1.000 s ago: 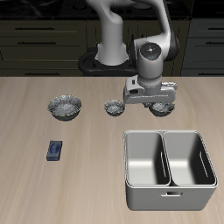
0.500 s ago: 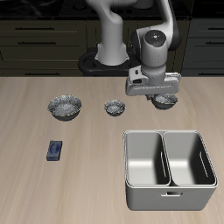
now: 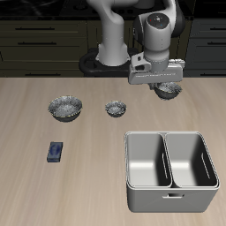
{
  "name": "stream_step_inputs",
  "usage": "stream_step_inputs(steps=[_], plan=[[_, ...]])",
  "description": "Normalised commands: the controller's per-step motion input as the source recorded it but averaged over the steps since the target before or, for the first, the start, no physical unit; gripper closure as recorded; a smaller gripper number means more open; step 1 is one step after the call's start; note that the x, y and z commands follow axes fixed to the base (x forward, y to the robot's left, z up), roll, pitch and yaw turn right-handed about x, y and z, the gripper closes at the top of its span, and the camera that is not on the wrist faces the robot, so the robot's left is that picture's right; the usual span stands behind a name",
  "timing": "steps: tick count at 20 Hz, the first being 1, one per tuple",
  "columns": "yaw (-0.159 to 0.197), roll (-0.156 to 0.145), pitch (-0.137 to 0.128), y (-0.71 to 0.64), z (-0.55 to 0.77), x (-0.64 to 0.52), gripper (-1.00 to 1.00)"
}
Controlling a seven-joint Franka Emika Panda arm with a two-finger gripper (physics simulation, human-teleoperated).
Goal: Place the middle-sized bowl in the left side of the drainer
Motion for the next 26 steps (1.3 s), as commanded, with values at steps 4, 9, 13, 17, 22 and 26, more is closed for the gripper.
stream_step_inputs(steps=[4,9,13,17,22,26], plan=[[-0.007,0.007,-0.025,-0.03,0.27,-0.06,1.00],[-0.016,0.015,-0.058,-0.03,0.43,-0.13,1.00],[-0.027,0.009,-0.032,-0.06,0.38,-0.08,1.00],[-0.020,0.010,-0.032,-0.04,0.35,-0.11,1.00],[-0.026,0.012,-0.033,-0.03,0.30,-0.10,1.00],[-0.018,0.012,-0.004,-0.04,0.12,-0.04,1.00]])
